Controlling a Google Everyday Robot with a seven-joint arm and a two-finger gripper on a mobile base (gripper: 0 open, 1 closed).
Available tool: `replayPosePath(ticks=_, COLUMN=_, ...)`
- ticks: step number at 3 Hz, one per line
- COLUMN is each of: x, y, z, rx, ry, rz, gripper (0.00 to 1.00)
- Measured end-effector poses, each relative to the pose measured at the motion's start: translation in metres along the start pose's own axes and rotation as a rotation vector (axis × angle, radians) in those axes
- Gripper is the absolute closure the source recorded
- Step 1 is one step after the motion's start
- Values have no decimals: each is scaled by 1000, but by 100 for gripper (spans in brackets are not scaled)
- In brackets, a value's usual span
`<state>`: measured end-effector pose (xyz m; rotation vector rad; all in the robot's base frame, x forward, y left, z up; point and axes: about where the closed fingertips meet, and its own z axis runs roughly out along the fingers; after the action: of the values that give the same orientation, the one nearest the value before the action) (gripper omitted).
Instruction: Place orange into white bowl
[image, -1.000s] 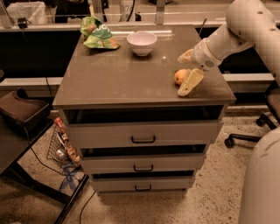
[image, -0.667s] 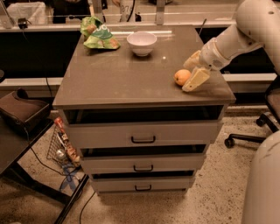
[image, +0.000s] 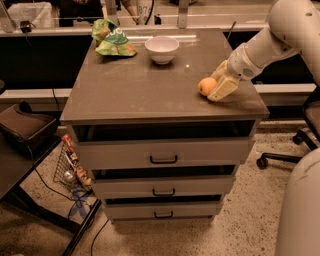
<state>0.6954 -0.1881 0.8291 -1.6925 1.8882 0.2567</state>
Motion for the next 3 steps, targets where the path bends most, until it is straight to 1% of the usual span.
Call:
replayPosePath(ticks=1, x=0, y=0, z=3, rx=-5, ry=-1, rz=0, gripper=91)
replayPosePath(ticks=3, x=-1, y=0, z=2, rx=-5, ry=-1, rz=0, gripper=45)
